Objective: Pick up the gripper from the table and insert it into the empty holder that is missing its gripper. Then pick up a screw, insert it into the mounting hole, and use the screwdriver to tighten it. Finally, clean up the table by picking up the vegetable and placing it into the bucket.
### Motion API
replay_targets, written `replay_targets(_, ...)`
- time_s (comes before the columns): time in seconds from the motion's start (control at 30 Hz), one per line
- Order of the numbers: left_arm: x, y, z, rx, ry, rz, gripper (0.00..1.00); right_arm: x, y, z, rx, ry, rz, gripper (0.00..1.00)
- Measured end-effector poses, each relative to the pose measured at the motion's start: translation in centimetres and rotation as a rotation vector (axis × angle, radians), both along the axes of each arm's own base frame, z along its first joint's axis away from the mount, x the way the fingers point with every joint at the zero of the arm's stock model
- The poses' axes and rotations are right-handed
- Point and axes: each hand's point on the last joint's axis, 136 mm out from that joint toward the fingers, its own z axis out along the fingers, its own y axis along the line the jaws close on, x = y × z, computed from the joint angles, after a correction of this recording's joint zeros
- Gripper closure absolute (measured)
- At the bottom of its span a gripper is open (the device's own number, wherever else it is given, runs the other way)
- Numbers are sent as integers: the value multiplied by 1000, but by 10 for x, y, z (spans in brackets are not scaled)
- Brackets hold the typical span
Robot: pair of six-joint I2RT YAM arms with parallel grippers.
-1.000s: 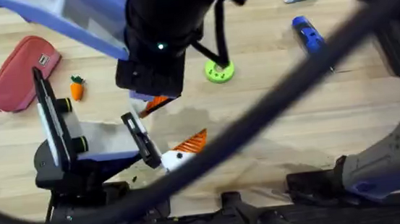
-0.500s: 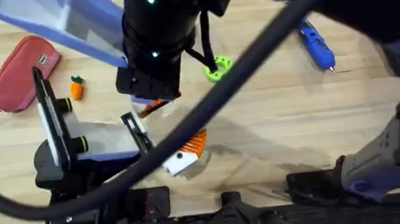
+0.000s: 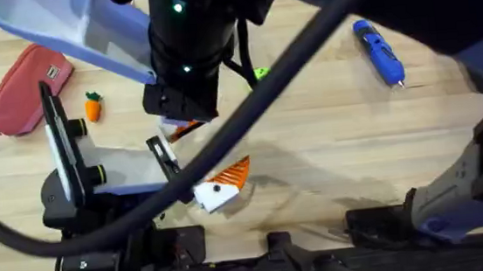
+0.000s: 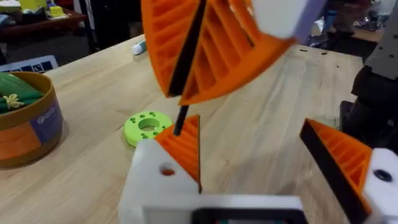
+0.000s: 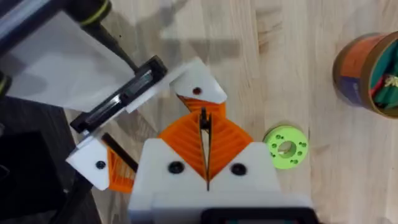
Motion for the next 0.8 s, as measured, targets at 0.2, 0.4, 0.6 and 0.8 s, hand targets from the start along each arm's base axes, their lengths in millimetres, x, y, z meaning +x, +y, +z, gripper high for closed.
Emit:
replay_targets(0.2,0,0,0,0,0,0,1,2,-1,0,-5,-13,-6,995)
replay_targets(0.4,0,0,0,0,0,0,1,3,0,1,-2,-15,-6,995)
replay_targets(0.6,0,0,0,0,0,0,1,3,1,1,3,-17,-6,995)
replay_targets(0.8,0,0,0,0,0,0,1,5,4,2,14,-23,-5,995)
